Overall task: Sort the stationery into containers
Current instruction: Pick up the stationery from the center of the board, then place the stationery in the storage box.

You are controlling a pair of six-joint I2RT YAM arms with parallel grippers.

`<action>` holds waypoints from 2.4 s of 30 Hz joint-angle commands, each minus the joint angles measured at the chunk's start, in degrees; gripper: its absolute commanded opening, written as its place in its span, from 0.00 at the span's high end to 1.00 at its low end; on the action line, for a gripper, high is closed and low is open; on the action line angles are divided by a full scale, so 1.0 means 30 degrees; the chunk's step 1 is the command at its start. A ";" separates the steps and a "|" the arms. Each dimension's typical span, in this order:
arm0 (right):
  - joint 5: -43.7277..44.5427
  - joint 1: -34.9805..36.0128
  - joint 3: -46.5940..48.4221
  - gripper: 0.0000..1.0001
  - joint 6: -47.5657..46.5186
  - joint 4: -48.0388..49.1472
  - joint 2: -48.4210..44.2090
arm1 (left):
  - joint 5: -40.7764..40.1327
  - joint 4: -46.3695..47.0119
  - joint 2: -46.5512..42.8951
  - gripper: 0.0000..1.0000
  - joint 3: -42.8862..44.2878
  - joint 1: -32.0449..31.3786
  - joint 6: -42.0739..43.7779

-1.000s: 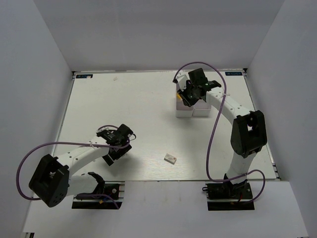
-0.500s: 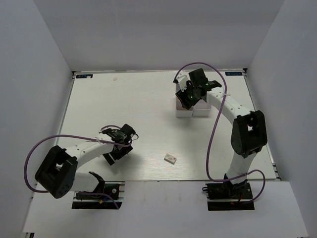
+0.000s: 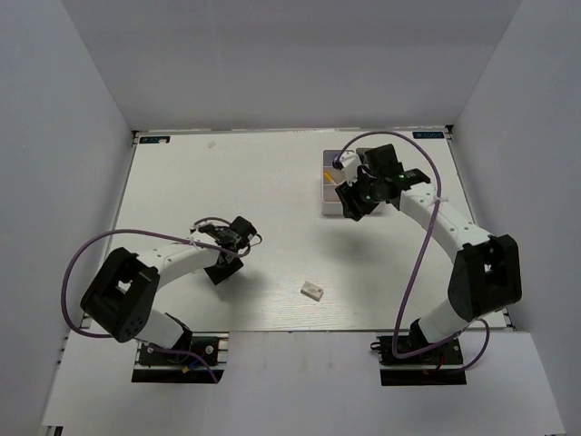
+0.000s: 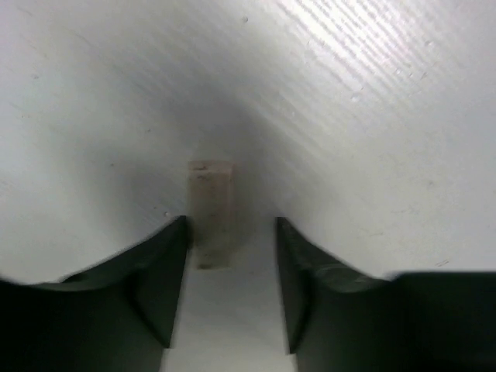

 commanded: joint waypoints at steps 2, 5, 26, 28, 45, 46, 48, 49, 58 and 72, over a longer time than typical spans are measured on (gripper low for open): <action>-0.0810 -0.0432 -0.1150 0.45 0.0527 0.0378 -0.1132 | -0.1154 0.0511 0.0531 0.51 -0.0314 0.0393 0.0715; -0.0957 -0.0608 -0.1648 0.45 0.0703 0.0465 -0.1427 | -0.0861 0.1507 0.0531 0.64 -0.1192 0.0395 0.0922; -0.4238 -0.2775 -0.5689 0.66 0.0236 -0.0178 -0.4092 | 1.1670 1.7413 0.2606 0.95 0.6916 -0.0074 1.3959; -0.4326 -0.3038 -0.6012 1.00 0.0352 -0.0092 -0.4268 | 1.2291 1.8675 0.4246 0.95 0.8496 -0.0248 1.4338; -0.4765 -0.4418 -0.7186 1.00 0.0967 0.0524 -0.5323 | 1.7567 2.0234 1.1632 0.86 1.5560 -0.0250 1.3696; -0.4766 -0.4563 -0.7273 1.00 0.0968 0.0524 -0.5295 | 1.7567 2.0231 1.1634 0.84 1.5737 -0.0250 1.3696; -0.4883 -0.4621 -0.7244 1.00 0.0997 0.0554 -0.5266 | 1.7567 1.9706 1.2130 0.82 1.5739 -0.0250 1.3899; -0.4941 -0.4710 -0.7244 1.00 0.0939 0.0612 -0.5236 | 1.7567 1.9703 1.2132 0.80 1.5942 -0.0250 1.3901; -0.5292 -0.5033 -0.7097 1.00 0.0938 0.0495 -0.5002 | 1.7391 1.8240 1.2718 0.76 1.5768 -0.0250 1.4428; -0.5499 -0.5296 -0.7039 0.96 0.0851 0.0436 -0.4767 | 1.6659 1.6686 1.3656 0.56 1.7026 -0.0250 1.4956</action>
